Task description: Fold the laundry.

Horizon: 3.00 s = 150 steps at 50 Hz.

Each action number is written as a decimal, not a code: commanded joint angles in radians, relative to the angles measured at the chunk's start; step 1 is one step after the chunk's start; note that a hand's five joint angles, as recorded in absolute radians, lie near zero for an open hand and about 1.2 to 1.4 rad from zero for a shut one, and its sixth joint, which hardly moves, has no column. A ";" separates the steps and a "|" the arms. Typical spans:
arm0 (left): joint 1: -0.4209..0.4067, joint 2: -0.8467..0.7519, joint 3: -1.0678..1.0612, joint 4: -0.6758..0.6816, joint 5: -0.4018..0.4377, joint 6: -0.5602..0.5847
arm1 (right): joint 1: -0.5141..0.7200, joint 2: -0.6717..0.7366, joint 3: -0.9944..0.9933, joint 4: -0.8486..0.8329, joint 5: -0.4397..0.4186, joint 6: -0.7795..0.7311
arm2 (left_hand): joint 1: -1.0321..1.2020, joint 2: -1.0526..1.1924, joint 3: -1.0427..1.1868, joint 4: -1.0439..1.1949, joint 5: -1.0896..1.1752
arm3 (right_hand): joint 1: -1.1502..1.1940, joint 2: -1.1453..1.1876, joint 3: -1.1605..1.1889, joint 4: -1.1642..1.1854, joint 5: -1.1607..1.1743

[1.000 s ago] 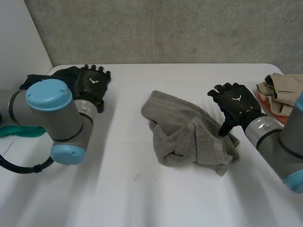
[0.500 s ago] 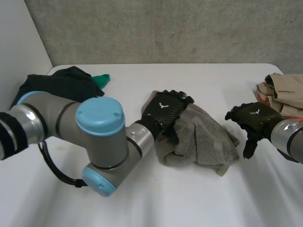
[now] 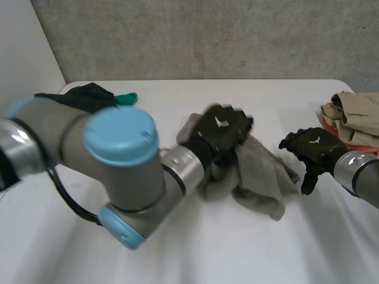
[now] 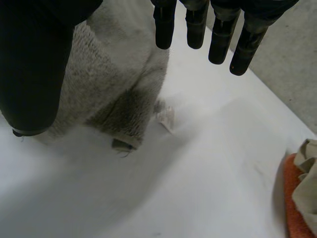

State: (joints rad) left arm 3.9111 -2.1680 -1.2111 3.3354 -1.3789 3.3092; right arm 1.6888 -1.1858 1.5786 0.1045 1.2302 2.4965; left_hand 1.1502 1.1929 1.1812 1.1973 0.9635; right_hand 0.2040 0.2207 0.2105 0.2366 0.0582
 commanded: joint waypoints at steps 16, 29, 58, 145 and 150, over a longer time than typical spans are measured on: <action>0.129 0.401 -0.163 -0.034 -0.224 0.087 | 0.057 -0.035 0.001 0.017 -0.127 0.185 | 0.246 0.203 0.215 0.199 0.258 | -0.029 -0.046 -0.036 -0.062 -0.058; 0.136 0.464 -0.191 -0.031 -0.227 0.082 | 0.235 0.146 -0.034 -0.121 -0.123 0.533 | 0.246 0.203 0.215 0.199 0.258 | -0.029 -0.046 -0.036 -0.062 -0.058; 0.290 0.565 -0.312 -0.034 -0.206 0.092 | 0.167 -0.109 -0.115 -0.226 0.126 0.224 | 0.246 0.203 0.215 0.199 0.258 | 1.192 1.176 1.186 1.160 1.163; 0.306 -0.157 0.078 -0.240 0.250 -0.045 | 0.391 -0.388 -0.075 -0.108 0.112 0.148 | -0.764 -0.806 -0.795 -0.811 -0.752 | 1.192 1.176 1.186 1.160 1.163; 0.312 -0.184 0.088 -0.228 0.238 -0.048 | 0.388 -0.373 -0.046 -0.103 0.123 0.148 | 0.050 0.007 0.019 0.003 0.062 | 1.192 1.176 1.186 1.160 1.163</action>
State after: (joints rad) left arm 4.2171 -2.3249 -1.1263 3.1023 -1.1314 3.2607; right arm 2.0844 -1.5755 1.4964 -0.0036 1.3428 2.6443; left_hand 0.5364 0.5055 0.5033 0.5066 0.3323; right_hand 0.9906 1.1800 1.1804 1.1901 0.9831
